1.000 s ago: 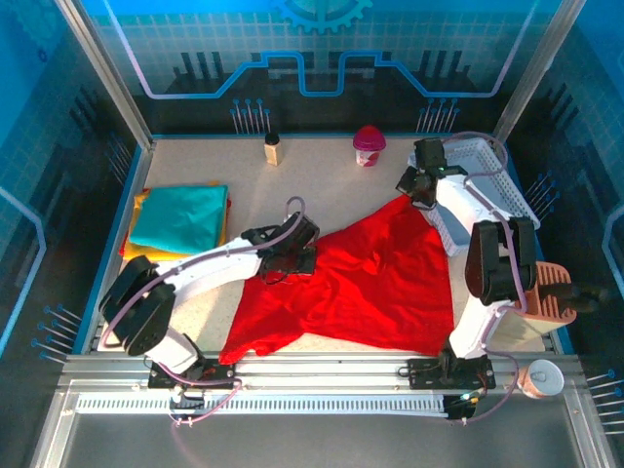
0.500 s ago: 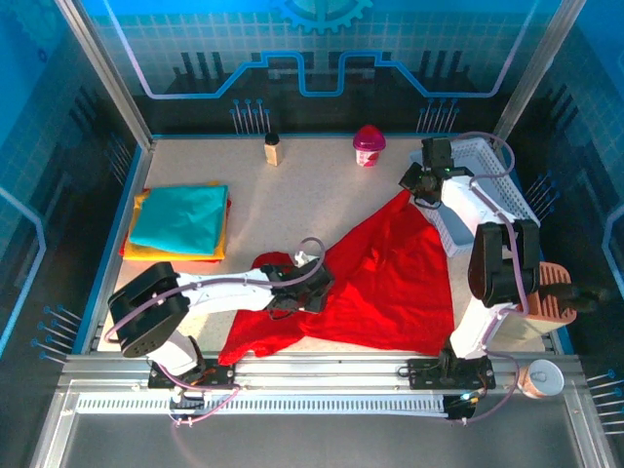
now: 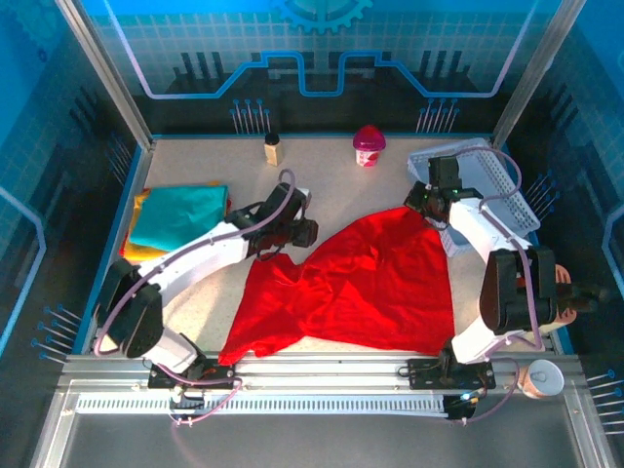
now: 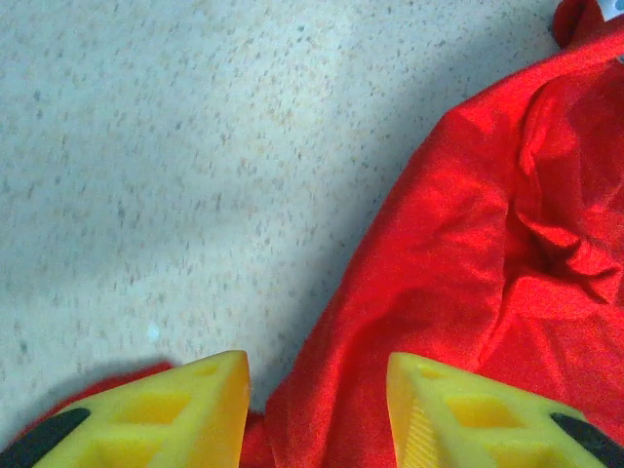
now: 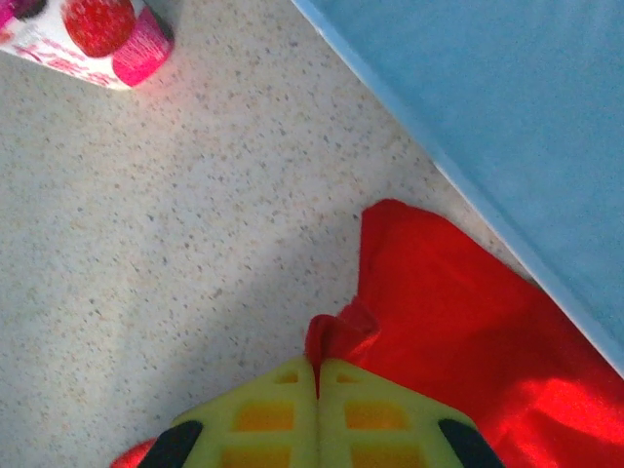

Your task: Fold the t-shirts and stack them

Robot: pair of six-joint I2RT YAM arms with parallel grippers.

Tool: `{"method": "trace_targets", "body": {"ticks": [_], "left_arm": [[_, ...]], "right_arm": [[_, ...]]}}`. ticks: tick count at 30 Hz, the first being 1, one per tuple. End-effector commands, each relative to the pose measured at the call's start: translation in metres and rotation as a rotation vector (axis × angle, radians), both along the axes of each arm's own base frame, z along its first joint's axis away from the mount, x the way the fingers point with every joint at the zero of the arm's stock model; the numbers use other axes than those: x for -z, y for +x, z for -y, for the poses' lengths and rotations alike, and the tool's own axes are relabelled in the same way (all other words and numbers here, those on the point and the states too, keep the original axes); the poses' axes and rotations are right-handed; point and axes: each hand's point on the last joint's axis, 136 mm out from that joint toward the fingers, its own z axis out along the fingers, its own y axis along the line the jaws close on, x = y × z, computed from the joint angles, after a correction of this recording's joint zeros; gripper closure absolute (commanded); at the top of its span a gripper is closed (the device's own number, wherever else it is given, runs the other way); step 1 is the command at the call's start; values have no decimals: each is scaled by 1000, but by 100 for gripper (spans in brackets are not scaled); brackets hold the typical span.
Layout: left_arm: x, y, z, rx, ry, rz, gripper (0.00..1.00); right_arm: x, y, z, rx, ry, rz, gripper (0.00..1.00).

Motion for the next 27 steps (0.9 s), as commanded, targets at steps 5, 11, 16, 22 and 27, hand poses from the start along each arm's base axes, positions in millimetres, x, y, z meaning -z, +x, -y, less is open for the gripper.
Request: {"method": "trace_targets", "body": {"ticks": [5,11,16,22,27], "left_arm": [[77,16,6,116,49,-240,60],[111,0,4,99,91,-379,53],[111,-24,3,114,70,-423,47],[121,-45,12,110,73,-455,48],[138,-50,14,75,96,-475,71]], "right_arm": [[0,-15,-4,-47,-14,15,100],[5,-20,-5,-61,-19,-1,100],[11,-20,-7,-71,-12,-18,100],[21,-20,-10,-72,-2,-35,100],[21,-21,-9,-74,-14,-37,100]]}}
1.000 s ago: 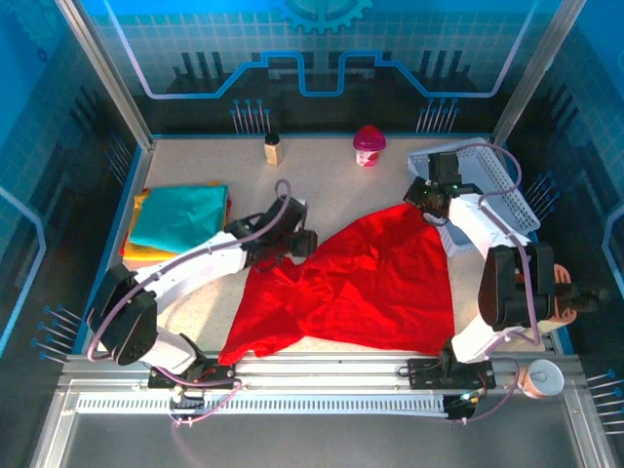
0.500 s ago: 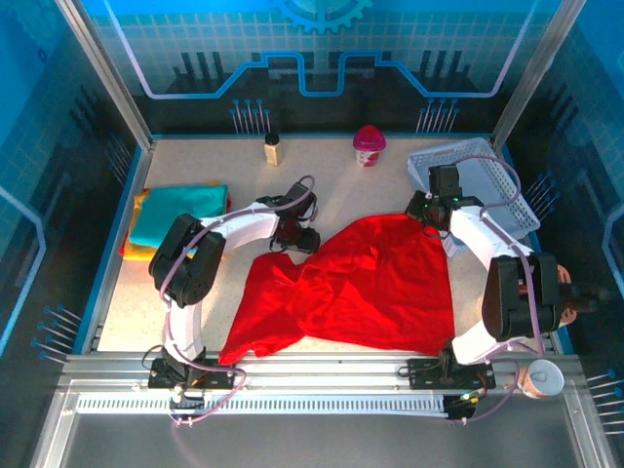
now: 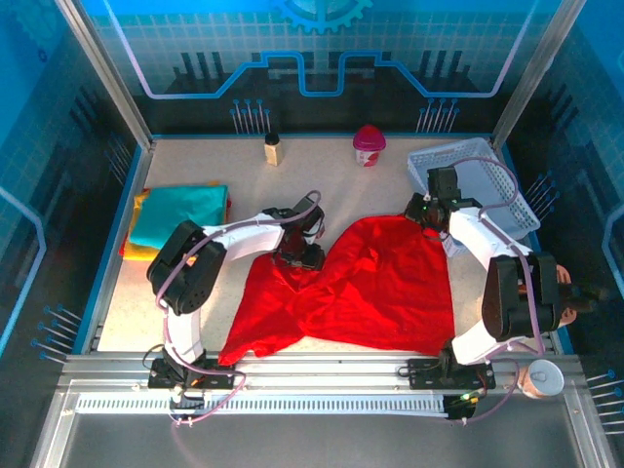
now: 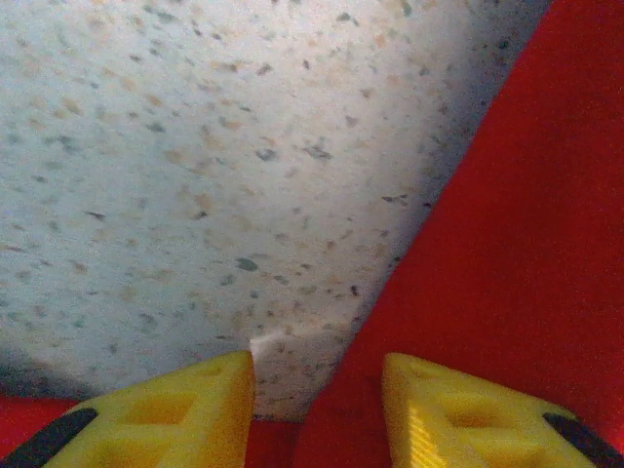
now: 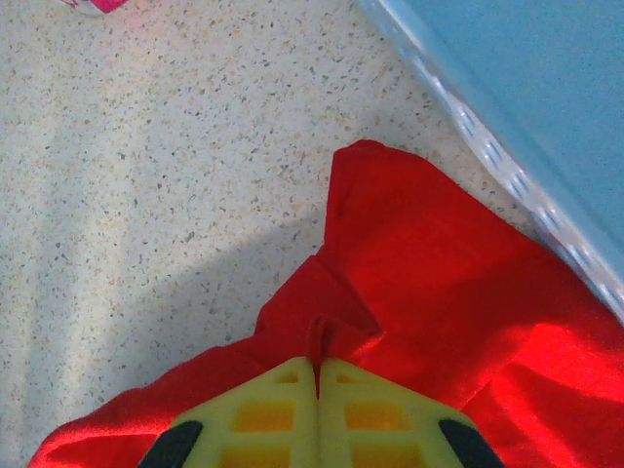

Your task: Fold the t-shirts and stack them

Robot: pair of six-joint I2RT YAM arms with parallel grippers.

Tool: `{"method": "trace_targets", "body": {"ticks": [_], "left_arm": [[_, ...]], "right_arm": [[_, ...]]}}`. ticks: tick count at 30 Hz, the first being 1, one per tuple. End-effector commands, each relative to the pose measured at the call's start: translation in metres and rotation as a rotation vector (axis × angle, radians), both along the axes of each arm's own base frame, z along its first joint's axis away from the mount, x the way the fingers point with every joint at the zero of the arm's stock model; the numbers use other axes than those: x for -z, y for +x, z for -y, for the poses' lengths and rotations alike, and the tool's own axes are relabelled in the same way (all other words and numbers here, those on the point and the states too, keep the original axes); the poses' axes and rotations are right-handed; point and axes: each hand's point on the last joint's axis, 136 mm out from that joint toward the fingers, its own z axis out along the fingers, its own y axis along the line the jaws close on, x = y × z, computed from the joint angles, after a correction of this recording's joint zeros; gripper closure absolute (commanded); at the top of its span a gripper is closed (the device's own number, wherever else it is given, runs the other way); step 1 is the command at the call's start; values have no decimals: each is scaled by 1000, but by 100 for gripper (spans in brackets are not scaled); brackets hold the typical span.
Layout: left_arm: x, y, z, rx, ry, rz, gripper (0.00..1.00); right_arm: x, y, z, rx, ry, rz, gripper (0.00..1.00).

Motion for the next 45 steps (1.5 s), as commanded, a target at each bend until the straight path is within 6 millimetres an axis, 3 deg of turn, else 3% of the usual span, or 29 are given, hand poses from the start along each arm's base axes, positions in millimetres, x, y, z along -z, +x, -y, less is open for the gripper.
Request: {"method": "trace_targets", "body": {"ticks": [1,3,7,15,22,27,33,39,42,45], "left_arm": [[12,-8,-6,-50,28,-27,79],[6,-3,-12,-70,46,10,89],[-24,12,-27,-112,92,112,100],[-106,38,-57,-185,83,337,100],[-156,35,-82,-251,69,510,100],[-155,7,-84,-265,-10,535,95],[-115,-37,-74,-239,-37,495,93],[-85,-56,-84,-290,-39,459,92],[-88,-53,-95,-294,8,495,73],[-110,-36,-92,-240,-5,529,49]], "right_arm": [[4,-2,-3,-21,-15,-3,100],[2,-2,-1,-19,-25,-2,100],[-7,-6,4,-4,-40,14,100],[-36,-18,23,76,-91,100,100],[-65,-29,38,126,-128,186,100],[-66,-32,37,116,-127,185,100],[-47,-36,37,97,-142,138,100],[-47,-34,30,66,-118,155,100],[-60,-24,7,-32,-72,204,100],[-72,-11,-24,-163,-70,204,100]]}}
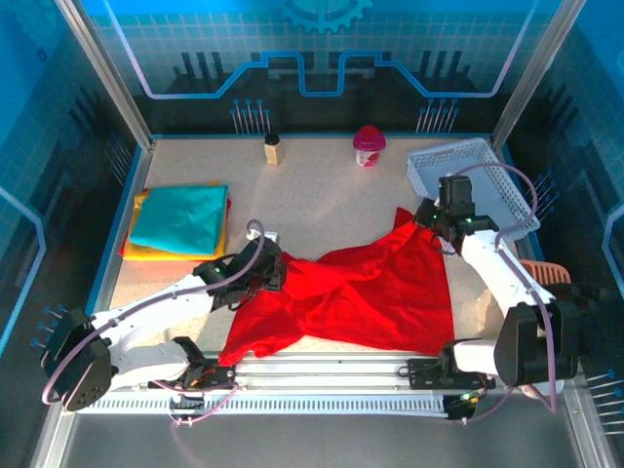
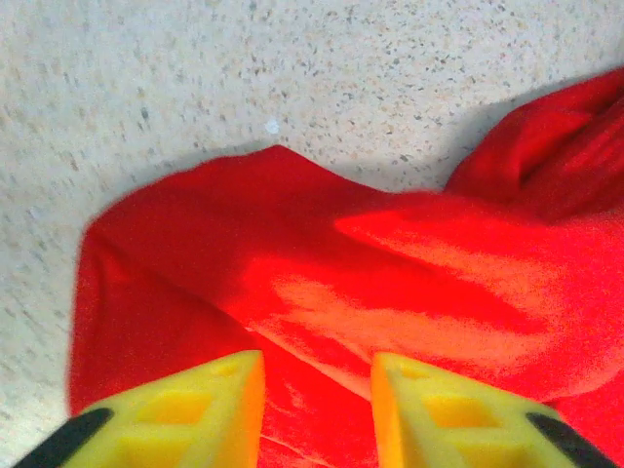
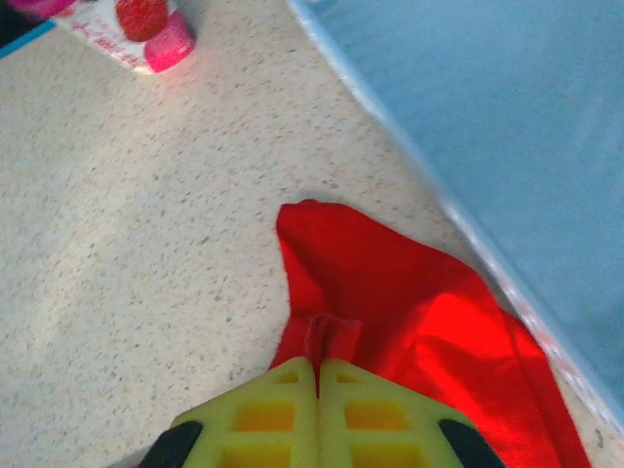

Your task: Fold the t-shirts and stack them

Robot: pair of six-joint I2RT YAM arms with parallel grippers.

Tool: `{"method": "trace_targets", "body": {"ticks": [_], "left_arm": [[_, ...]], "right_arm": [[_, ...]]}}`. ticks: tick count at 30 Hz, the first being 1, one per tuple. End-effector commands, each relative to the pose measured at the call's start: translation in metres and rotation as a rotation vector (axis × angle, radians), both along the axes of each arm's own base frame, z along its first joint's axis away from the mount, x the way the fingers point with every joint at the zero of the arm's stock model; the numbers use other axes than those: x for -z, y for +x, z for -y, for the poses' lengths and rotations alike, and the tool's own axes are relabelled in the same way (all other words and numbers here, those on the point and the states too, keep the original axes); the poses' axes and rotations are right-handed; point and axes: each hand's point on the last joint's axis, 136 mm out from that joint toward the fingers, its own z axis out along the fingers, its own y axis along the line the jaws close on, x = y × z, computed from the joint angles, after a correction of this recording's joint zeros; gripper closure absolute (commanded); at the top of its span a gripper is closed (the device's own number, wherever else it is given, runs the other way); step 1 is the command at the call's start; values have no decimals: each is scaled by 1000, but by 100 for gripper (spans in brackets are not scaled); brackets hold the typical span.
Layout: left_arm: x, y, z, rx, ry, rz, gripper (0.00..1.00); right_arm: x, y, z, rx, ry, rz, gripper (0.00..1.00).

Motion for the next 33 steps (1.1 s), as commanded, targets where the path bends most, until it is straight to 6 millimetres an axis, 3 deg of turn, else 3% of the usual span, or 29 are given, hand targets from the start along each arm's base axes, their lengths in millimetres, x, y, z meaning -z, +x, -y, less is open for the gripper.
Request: {"method": "trace_targets", "body": {"ticks": [1,4,8,12,15,20,26,30,33], "left_arm": [[-34,23,3,49,-11,72,45],[-65,45,29,180,-47,143,29],[-87,77,70,286,-78,171,23],[-92,101,120,383,-216,182,22],[-84,116,140,415,-252,194,22],[-75,135,156,430,-270,233,22],[-72,145,164,410,-316,253,28],[-67,153,167,371,-339,250,38],[-68,161,167,340,-352,251,56]], "right_arm": [[-27,21,-43,-175,-16,48,100],[-37,28,-75,-258,-46,49,100],[-45,31,-116,-323,-27,31,100],[-49,27,-155,-366,68,-1,100],[-49,22,-179,-383,127,-31,100],[-47,18,-201,-397,184,-64,100],[-44,15,-208,-380,220,-90,100],[-49,14,-211,-375,244,-87,100],[-52,13,-212,-376,259,-87,100]]}}
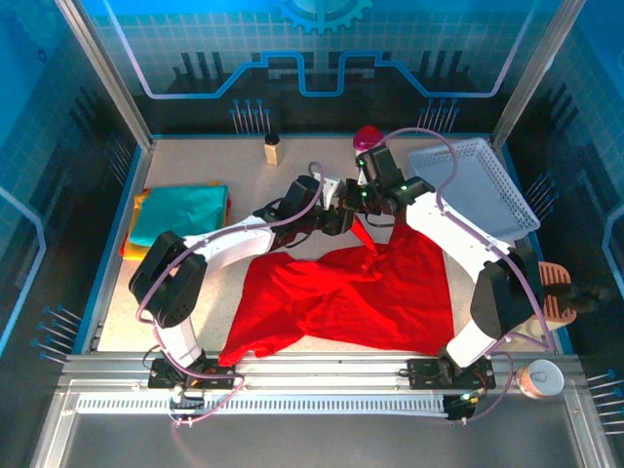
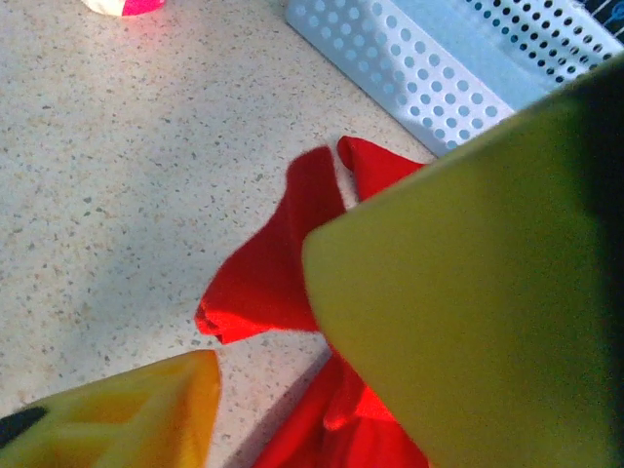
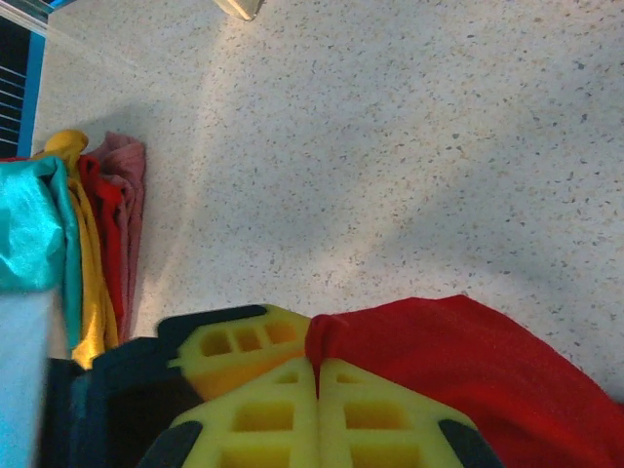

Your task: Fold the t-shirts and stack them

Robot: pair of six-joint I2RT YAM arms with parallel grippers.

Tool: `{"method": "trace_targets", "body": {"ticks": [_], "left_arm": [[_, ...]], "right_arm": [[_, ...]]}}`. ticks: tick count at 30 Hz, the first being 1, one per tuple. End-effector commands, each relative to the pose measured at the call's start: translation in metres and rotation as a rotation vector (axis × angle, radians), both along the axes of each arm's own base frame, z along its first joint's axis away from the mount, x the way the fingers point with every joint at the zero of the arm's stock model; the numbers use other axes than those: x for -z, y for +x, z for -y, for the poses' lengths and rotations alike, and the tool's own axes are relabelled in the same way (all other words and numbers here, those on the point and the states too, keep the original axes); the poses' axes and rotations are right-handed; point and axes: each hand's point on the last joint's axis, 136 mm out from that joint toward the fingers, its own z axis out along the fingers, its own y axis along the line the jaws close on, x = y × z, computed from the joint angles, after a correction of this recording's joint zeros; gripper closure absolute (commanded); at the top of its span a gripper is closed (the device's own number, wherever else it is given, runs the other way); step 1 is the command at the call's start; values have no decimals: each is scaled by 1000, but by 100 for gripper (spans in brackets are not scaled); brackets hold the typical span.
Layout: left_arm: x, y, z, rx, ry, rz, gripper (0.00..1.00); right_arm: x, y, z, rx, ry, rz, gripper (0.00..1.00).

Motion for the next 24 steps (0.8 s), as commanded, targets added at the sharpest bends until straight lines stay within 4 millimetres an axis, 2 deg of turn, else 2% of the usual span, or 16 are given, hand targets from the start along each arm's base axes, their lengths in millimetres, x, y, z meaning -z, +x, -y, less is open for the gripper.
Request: {"method": "trace_targets", "body": {"ticks": [1,2,3,5,6,9,11,13,15,20,22,24], "left_arm": [[-24,20,7,-38,-70,43,65],[-25,23,3,-57,-64,44,80],[-27,27,-1,-76,-51,45,91],[-31,33,-11,-100,-29,50,100],[-34,35,-17,-107,-15,56,100],[-48,40,-43,-113,46,85,100],[-62,42,-61,-97,91,105,100],[-73,42,-79,-80,150,121,100],[-87,35,-90,-26,207,147,100],[-99,20,-105,-3,288,196,100],[-99,14,-110,-8,295,209,100],[-99,7,-113,-2,293,218,100]], "right_arm": [[-13,-2,-10,-7,44,-6,100],[-13,-1,-9,-6,39,-2,100],[-14,0,-7,-6,33,4,100],[-15,3,-1,-2,12,16,100],[-17,6,4,0,-4,26,100],[-19,14,26,7,-56,38,85],[-17,21,47,32,-79,29,65],[-8,28,68,48,-78,-2,58],[9,38,92,59,-111,-58,46],[57,54,134,87,-270,-195,36],[78,57,145,91,-338,-264,38],[98,59,153,92,-396,-325,43]]}}
